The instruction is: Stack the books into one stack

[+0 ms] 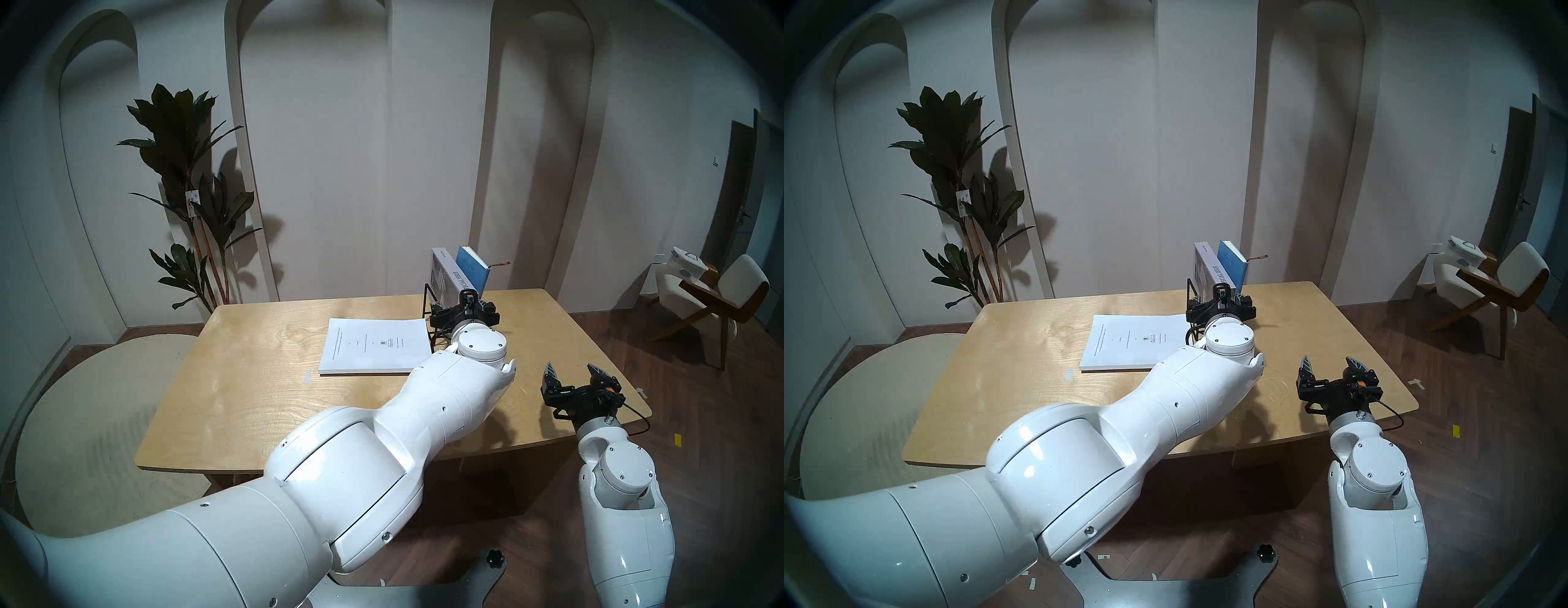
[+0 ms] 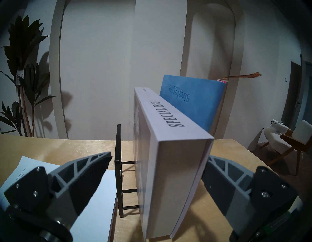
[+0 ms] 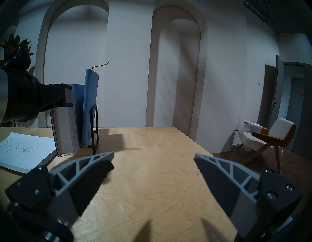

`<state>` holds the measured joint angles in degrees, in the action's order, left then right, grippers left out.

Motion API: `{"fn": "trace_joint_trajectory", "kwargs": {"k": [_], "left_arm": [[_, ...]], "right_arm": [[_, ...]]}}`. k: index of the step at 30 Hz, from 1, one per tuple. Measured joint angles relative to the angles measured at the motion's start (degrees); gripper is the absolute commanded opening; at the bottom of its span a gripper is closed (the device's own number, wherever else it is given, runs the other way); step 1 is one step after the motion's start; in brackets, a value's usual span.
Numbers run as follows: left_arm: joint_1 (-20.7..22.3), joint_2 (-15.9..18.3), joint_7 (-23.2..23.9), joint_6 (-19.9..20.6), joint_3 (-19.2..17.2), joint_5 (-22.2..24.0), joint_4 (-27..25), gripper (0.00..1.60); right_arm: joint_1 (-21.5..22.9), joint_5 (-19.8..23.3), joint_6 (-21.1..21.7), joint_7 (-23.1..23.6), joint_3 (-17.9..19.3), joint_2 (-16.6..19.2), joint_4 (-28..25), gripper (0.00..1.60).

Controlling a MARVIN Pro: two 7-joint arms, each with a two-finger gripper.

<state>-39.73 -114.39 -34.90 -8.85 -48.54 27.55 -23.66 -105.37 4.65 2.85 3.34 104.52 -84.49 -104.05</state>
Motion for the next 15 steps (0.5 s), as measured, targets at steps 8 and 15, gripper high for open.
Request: {"fn": "trace_joint_trajectory", "kwargs": {"k": [8, 15], "left_arm": [[1.2, -0.1, 1.7, -2.3, 0.0, 0.1, 2.7, 0.52], [2.1, -0.1, 3.0, -3.8, 0.5, 0.0, 4.9, 0.00]], "right_arm": [[0.0, 0.1, 0.0, -0.2, -0.1, 0.2, 0.0, 1.60], [0.0, 0.3, 0.0, -0.3, -0.2, 0.3, 0.0, 1.60]]}}
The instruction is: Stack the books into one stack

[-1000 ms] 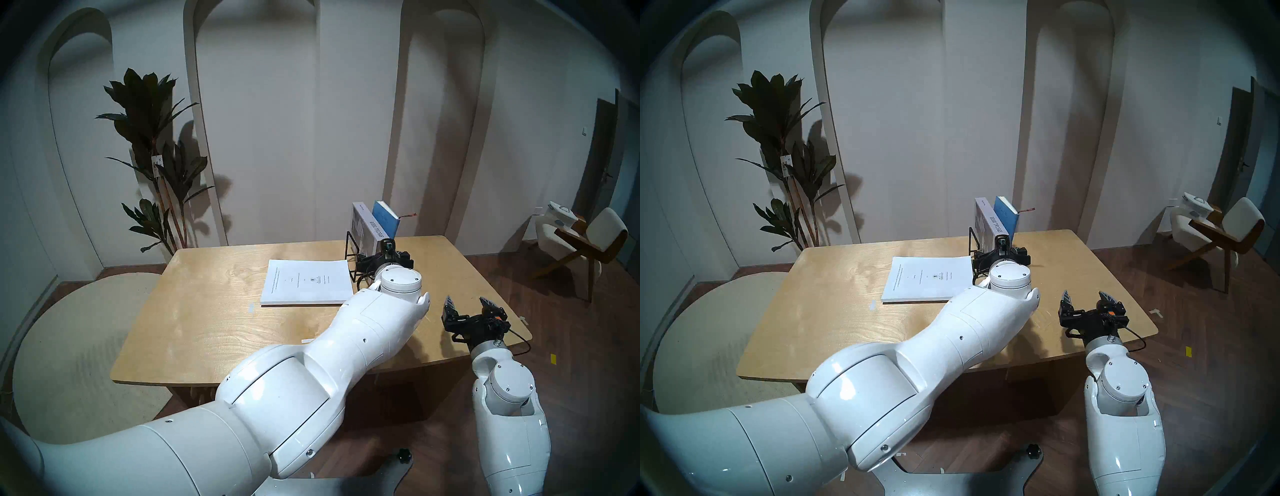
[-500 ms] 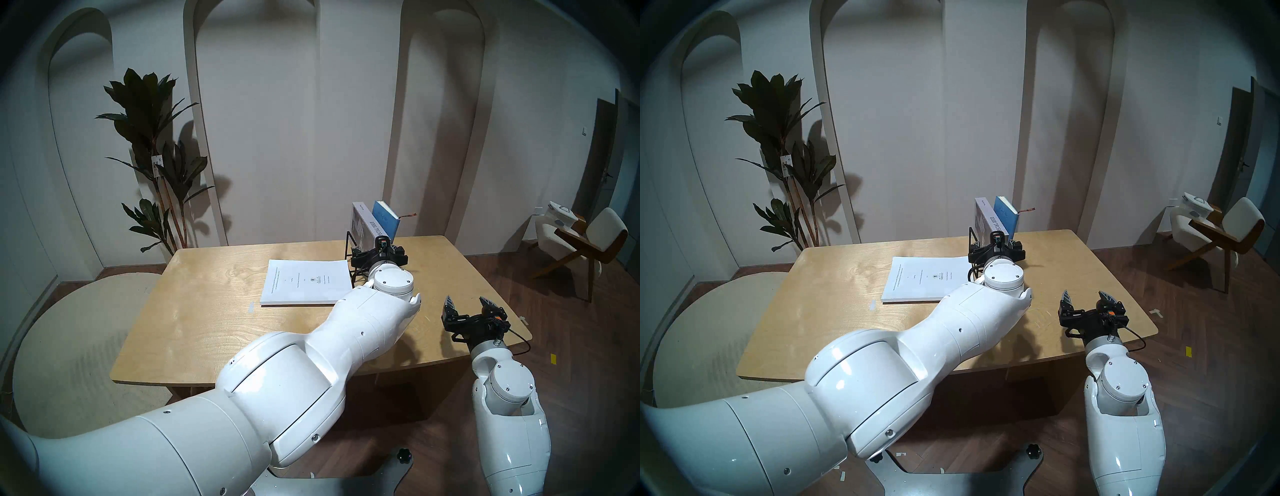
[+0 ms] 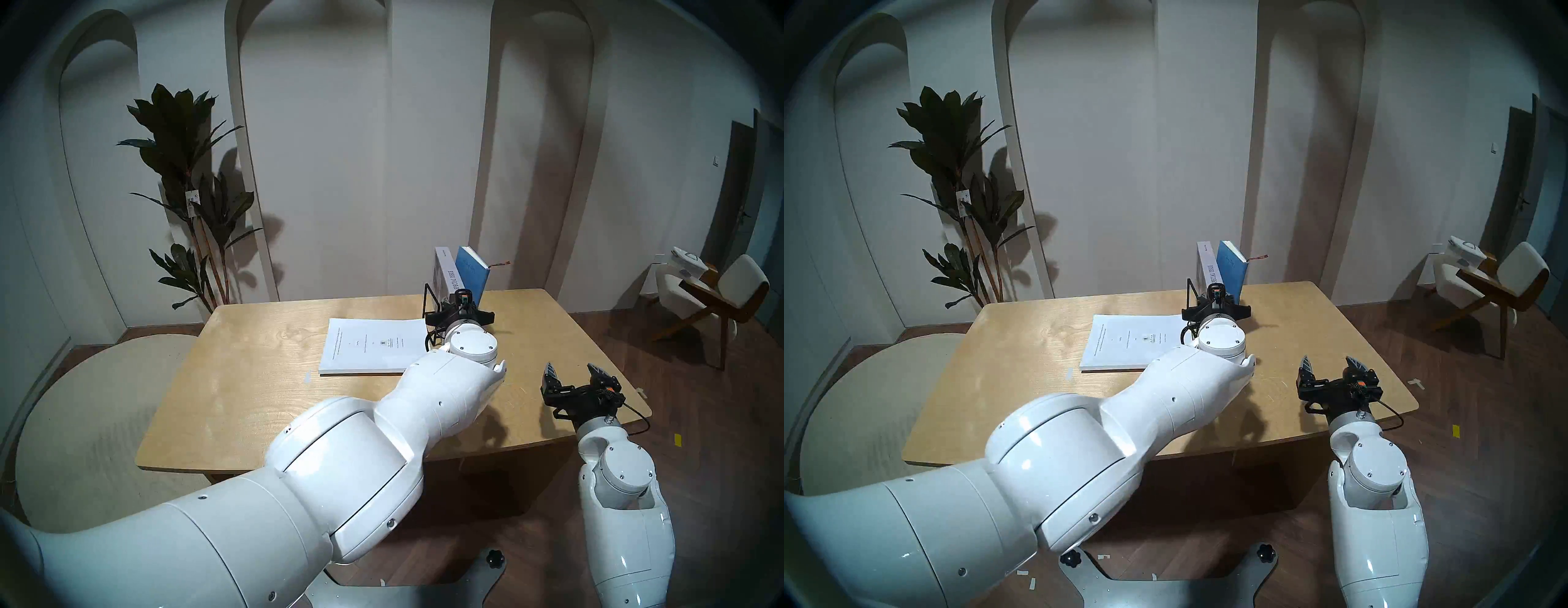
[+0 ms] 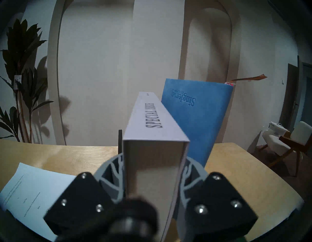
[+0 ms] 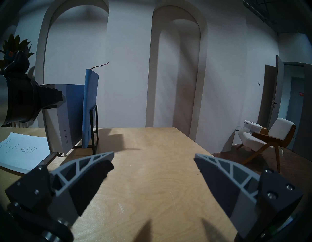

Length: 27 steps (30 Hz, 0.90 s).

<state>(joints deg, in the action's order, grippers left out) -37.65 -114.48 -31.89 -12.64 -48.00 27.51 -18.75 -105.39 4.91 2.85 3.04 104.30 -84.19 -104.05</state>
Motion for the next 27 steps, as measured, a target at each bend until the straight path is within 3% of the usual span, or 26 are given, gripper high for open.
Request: {"fn": "trace_joint_trajectory", "kwargs": {"k": [18, 27], "left_arm": [[1.8, -0.2, -0.6, -3.5, 3.2, -2.0, 4.6, 0.00], [1.7, -0.1, -1.5, -10.6, 4.2, -2.6, 3.2, 0.00]], "right_arm": [[-0.1, 0.2, 0.0, -0.4, -0.3, 0.3, -0.1, 1.60], [-0.2, 0.3, 0.0, -0.5, -0.4, 0.5, -0.2, 1.60]]}}
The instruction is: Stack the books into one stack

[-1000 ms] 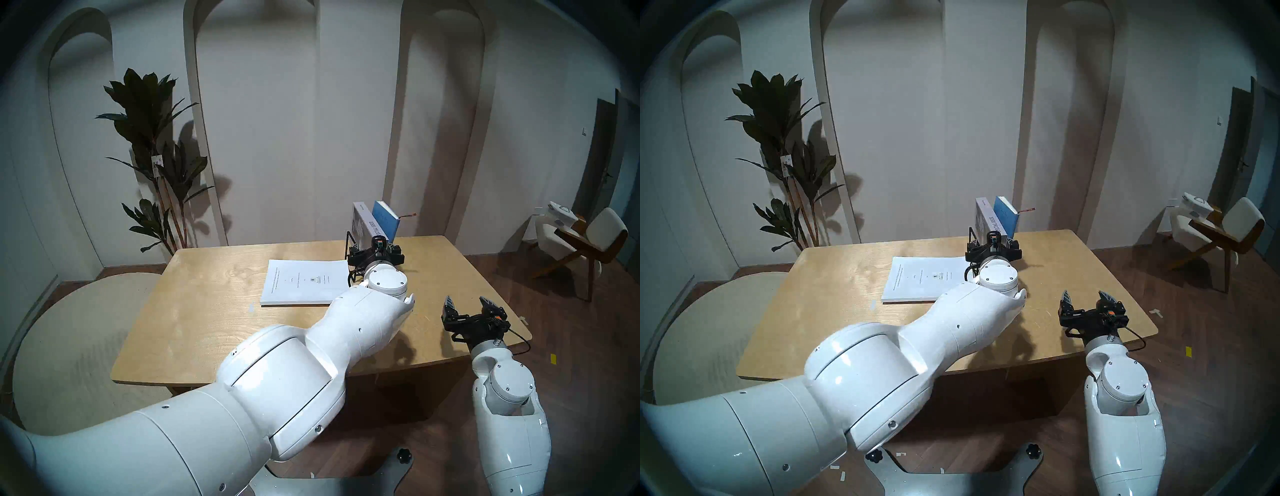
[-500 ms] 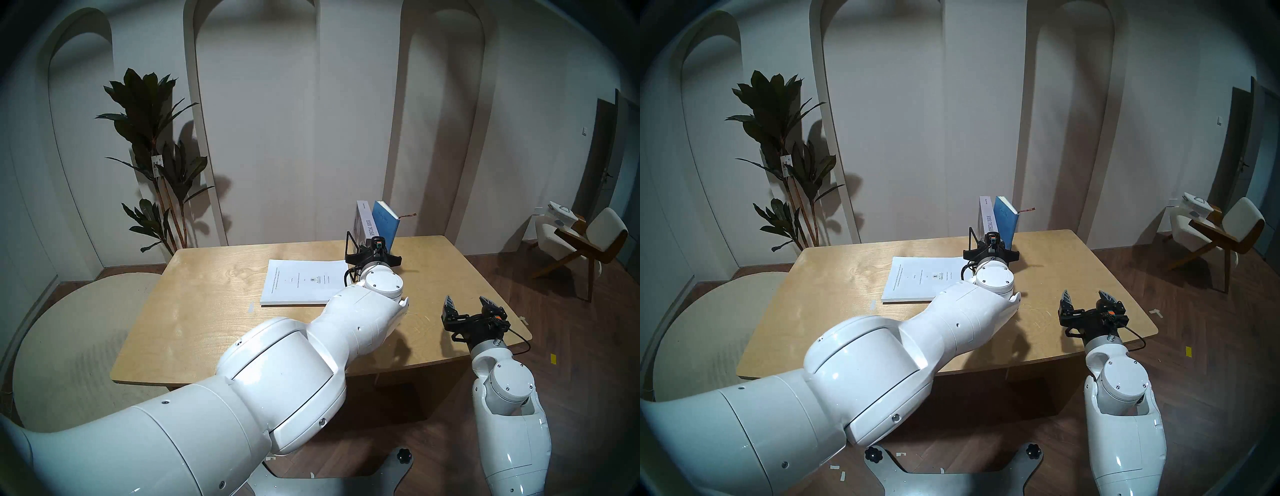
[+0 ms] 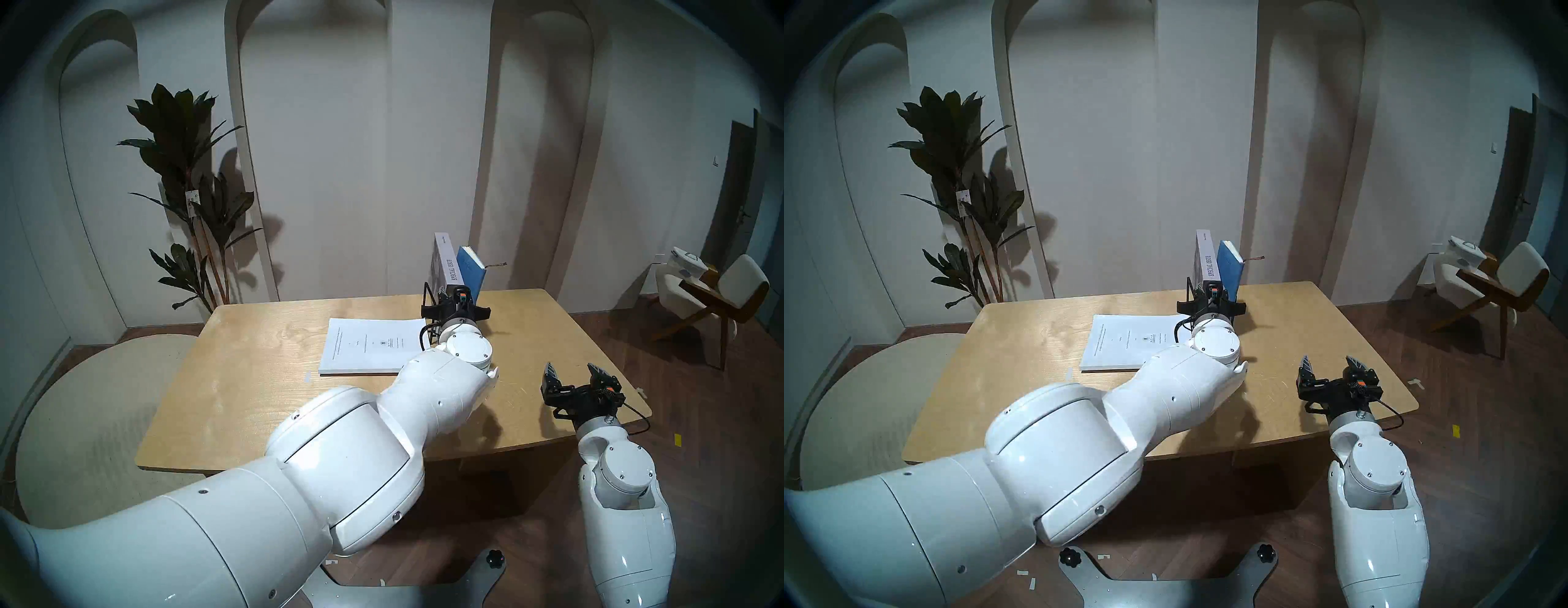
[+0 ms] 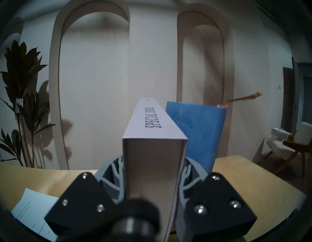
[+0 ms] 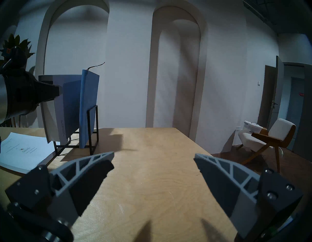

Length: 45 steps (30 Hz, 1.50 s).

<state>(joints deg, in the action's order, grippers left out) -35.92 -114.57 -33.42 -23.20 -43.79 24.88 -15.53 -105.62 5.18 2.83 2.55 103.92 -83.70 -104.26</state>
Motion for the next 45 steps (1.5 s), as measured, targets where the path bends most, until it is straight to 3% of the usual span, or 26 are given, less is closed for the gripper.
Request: {"fn": "trace_joint_trajectory", "kwargs": {"k": [11, 21, 45], "left_arm": [[-0.7, 0.8, -5.3, -9.0, 3.6, -3.8, -6.0, 0.00], [-1.3, 5.0, -12.9, -13.5, 7.0, -9.0, -12.8, 0.00], [-5.0, 16.2, -21.9, -15.7, 9.0, -13.8, -25.6, 0.00]], "right_arm": [[-0.1, 0.1, 0.0, -0.2, -0.1, 0.2, -0.1, 1.60], [-0.2, 0.2, 0.0, -0.4, -0.2, 0.3, 0.0, 1.60], [-0.1, 0.6, 0.0, -0.8, -0.6, 0.7, 0.6, 1.60]]}}
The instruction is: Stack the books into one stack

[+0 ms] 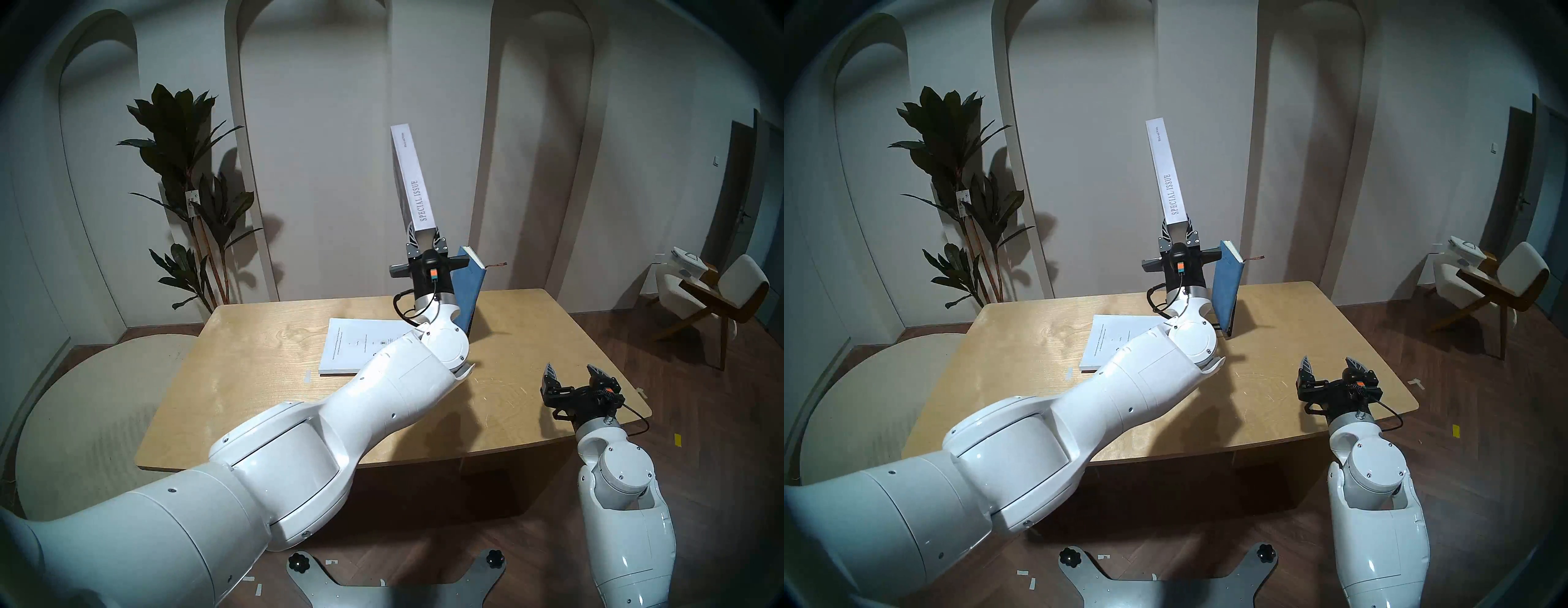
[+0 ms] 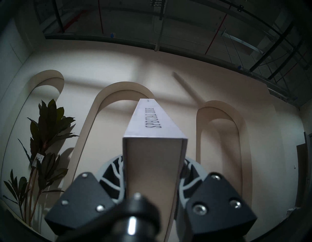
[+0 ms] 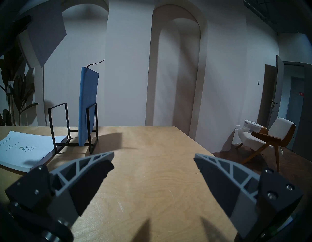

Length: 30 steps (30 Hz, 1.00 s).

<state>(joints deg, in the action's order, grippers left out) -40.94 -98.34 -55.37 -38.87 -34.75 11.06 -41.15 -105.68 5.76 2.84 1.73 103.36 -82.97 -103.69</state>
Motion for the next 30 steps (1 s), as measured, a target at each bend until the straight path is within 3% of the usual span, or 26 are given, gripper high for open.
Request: {"fn": "trace_joint_trajectory", "kwargs": {"k": [8, 19, 30], "left_arm": [[-2.8, 6.4, -3.3, 3.6, 1.7, -4.2, -0.5, 0.00], [-2.9, 14.3, -8.6, 9.6, 1.7, -10.6, 0.8, 0.00], [-3.1, 21.8, -12.0, 16.1, 6.7, -19.9, 1.1, 0.00]], "right_arm": [[0.1, 0.2, 0.0, -0.2, -0.2, 0.2, 0.3, 1.60], [0.1, 0.4, 0.0, -0.4, -0.3, 0.4, 0.7, 1.60], [0.2, 0.6, 0.0, -0.6, -0.5, 0.6, 1.2, 1.60]]}}
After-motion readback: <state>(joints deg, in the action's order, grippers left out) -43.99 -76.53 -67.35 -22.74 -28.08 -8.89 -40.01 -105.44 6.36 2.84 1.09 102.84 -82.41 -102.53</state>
